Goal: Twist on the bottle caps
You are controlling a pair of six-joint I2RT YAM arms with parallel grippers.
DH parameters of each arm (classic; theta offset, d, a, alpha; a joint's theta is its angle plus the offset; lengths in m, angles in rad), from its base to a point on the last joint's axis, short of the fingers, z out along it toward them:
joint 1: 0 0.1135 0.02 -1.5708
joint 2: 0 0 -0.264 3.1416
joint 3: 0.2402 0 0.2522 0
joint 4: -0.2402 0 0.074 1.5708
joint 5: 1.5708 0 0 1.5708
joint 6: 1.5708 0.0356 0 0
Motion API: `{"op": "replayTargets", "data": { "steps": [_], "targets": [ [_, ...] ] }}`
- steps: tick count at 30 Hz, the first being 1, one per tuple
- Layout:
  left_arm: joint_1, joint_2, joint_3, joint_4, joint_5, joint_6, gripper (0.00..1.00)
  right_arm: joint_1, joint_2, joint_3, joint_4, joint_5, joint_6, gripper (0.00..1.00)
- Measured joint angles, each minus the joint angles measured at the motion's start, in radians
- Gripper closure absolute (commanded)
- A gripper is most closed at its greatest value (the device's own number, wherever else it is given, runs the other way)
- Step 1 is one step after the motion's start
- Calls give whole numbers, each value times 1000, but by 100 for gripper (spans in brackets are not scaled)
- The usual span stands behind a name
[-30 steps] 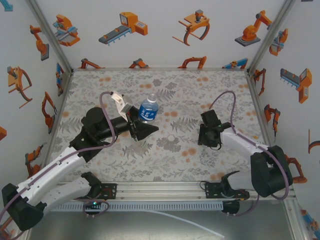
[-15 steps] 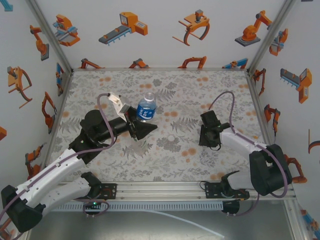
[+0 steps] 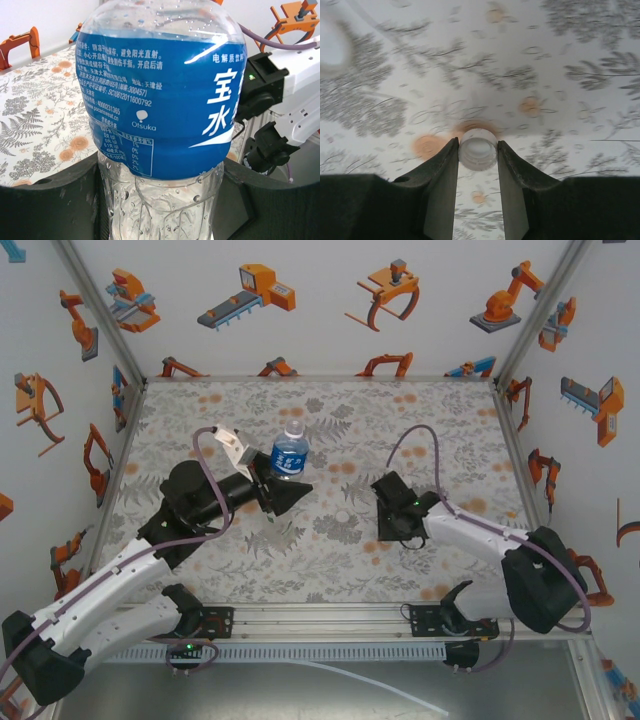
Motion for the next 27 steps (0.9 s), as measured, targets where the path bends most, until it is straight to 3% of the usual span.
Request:
{"op": "replayTargets", "data": {
  "steps": [7, 13, 27],
  "targets": [
    [0, 18, 0, 0, -23, -3, 95, 120, 143, 77, 26, 26, 54, 61],
    [0, 19, 0, -2, -34, -4, 94, 121, 166, 85, 29, 31, 68, 54],
    [0, 34, 3, -5, -46, -3, 93, 121, 117, 112, -4, 29, 84, 54]
  ]
}}
